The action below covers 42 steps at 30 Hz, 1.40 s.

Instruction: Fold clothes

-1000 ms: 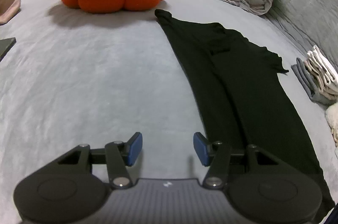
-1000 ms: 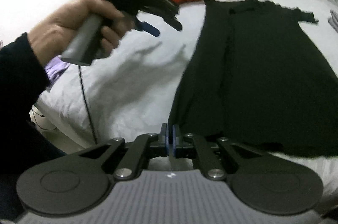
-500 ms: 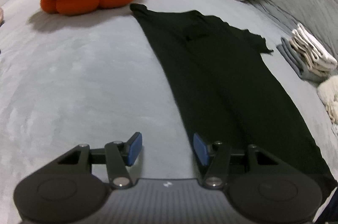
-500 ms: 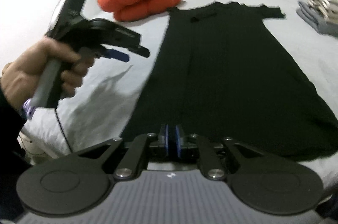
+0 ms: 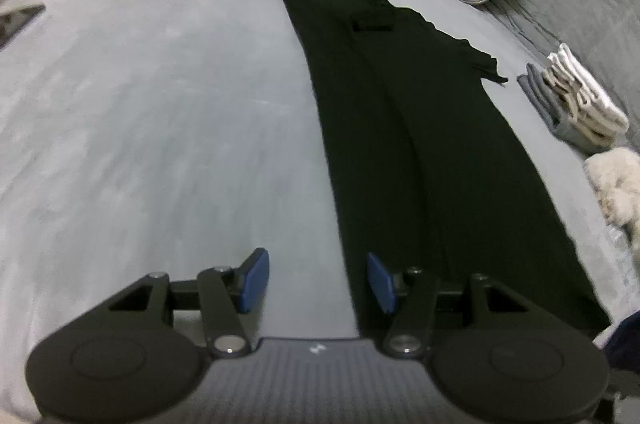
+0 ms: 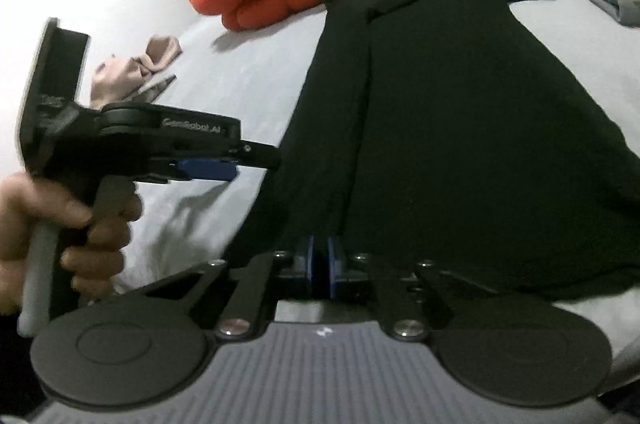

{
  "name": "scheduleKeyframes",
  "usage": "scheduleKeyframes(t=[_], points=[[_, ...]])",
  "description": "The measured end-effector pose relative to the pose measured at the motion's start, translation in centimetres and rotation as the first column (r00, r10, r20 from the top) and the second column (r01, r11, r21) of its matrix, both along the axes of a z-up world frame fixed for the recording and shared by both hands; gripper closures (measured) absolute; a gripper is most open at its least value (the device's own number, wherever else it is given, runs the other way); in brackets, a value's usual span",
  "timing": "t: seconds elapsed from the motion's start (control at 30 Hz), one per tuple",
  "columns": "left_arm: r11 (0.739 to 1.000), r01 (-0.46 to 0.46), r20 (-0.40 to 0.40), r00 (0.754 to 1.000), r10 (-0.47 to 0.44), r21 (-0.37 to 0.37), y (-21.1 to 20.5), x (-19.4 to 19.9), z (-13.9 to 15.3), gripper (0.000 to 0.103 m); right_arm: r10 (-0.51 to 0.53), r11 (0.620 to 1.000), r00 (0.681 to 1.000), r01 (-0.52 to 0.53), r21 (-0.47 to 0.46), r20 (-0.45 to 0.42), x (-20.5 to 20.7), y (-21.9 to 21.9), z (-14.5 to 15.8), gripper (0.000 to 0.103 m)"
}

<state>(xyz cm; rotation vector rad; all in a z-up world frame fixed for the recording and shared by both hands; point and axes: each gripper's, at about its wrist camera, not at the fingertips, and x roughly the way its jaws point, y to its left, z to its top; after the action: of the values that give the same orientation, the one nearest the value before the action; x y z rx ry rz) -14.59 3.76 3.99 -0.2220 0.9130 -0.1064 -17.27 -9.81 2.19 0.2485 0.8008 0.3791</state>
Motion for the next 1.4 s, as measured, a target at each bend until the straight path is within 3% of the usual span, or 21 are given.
scheduleKeyframes(t=[0.07, 0.23, 0.37, 0.57, 0.67, 0.73, 0.87, 0.93, 0.97, 1.27, 1.4], points=[[1.000, -0.009, 0.018, 1.000, 0.008, 0.017, -0.6, -1.1, 0.0, 0.047, -0.006, 1.000, 1.000, 0.006, -0.006, 0.005, -0.2, -0.4, -0.1, 0.101], [0.998, -0.053, 0.085, 0.995, 0.050, 0.035, -1.3, -3.2, 1.0, 0.048, -0.066, 0.987, 0.998, 0.068, 0.145, -0.019, -0.1, -3.5, 0.4, 0.101], [0.996, -0.088, 0.095, 0.992, 0.086, 0.011, -1.7, -4.0, 1.5, 0.069, -0.054, 0.985, 0.996, 0.064, 0.160, -0.065, 0.4, -3.6, -0.4, 0.101], [0.996, -0.092, 0.082, 0.992, 0.091, 0.009, -2.6, -4.8, 1.4, 0.069, -0.037, 0.977, 0.996, 0.054, 0.207, -0.086, 0.5, -3.7, -0.6, 0.100], [0.998, -0.052, 0.085, 0.995, 0.055, -0.028, -3.3, -4.9, 1.5, 0.056, -0.044, 0.982, 0.997, 0.055, 0.180, -0.064, 0.2, -3.7, -0.4, 0.100], [0.999, -0.042, 0.083, 0.996, 0.040, 0.017, -4.1, -4.7, 1.4, 0.055, -0.043, 0.983, 0.998, 0.051, 0.174, -0.051, 0.0, -3.7, -0.4, 0.100], [1.000, -0.028, 0.027, 0.999, 0.027, 0.010, -4.8, -4.5, 0.5, 0.066, -0.043, 0.984, 0.998, 0.049, 0.171, -0.042, -0.1, -4.0, -0.6, 0.100], [1.000, -0.003, 0.027, 1.000, 0.003, 0.019, -5.3, -4.5, 0.4, 0.084, -0.040, 0.984, 0.998, 0.047, 0.173, -0.042, -0.1, -4.2, -0.7, 0.100], [1.000, 0.006, 0.028, 1.000, -0.007, 0.029, -5.6, -4.6, 0.3, 0.100, -0.037, 0.984, 0.998, 0.044, 0.175, -0.043, -0.1, -4.2, -0.8, 0.100], [0.999, 0.004, 0.032, 0.999, -0.006, 0.053, -4.9, -6.1, 0.6, 0.101, 0.017, 0.982, 1.000, -0.014, 0.190, -0.013, -0.8, -3.9, 0.4, 0.100], [0.997, 0.008, 0.040, 0.999, -0.011, 0.080, -5.0, -6.5, 0.1, 0.101, 0.014, 0.985, 0.998, -0.004, 0.172, -0.059, -0.5, -3.5, -1.0, 0.100]])
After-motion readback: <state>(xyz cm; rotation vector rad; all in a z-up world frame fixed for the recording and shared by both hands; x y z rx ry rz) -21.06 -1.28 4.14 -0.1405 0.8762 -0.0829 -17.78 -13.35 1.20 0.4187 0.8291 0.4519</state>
